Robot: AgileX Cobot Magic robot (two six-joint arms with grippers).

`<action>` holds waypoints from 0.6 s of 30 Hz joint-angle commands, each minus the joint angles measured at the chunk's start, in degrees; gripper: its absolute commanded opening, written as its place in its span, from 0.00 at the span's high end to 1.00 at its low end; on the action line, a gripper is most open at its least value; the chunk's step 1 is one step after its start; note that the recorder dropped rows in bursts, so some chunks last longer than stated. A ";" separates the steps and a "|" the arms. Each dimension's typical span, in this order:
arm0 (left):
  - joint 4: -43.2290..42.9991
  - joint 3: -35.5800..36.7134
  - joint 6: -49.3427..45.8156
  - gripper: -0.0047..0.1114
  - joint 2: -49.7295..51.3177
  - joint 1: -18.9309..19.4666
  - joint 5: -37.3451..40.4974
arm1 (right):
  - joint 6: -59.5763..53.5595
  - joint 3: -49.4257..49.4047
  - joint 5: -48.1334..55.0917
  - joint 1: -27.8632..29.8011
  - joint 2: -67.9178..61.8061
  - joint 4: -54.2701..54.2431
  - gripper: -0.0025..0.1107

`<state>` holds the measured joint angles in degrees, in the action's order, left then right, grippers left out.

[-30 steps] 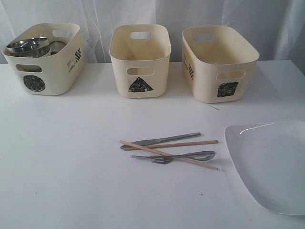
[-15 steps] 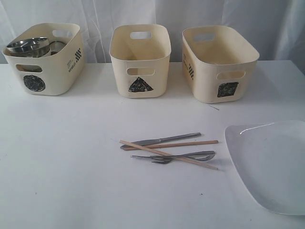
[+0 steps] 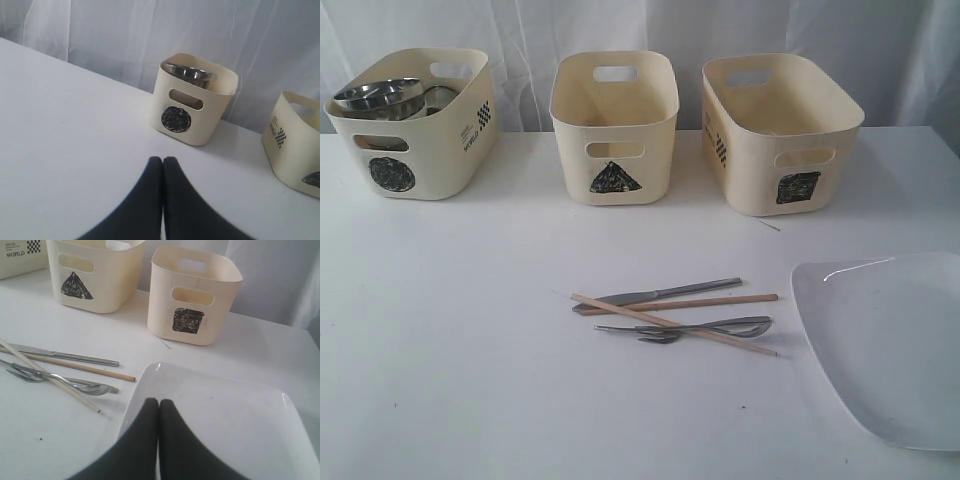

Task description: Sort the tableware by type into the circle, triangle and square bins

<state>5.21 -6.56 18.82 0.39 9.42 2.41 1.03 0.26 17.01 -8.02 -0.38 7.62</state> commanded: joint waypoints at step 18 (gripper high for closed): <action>4.55 6.56 -14.99 0.96 -0.39 0.10 -6.95 | 0.21 -0.26 -0.38 0.00 0.38 -0.02 0.98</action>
<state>8.81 -0.23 6.88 0.31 9.42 -4.40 1.03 0.26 17.01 -8.02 -0.38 7.62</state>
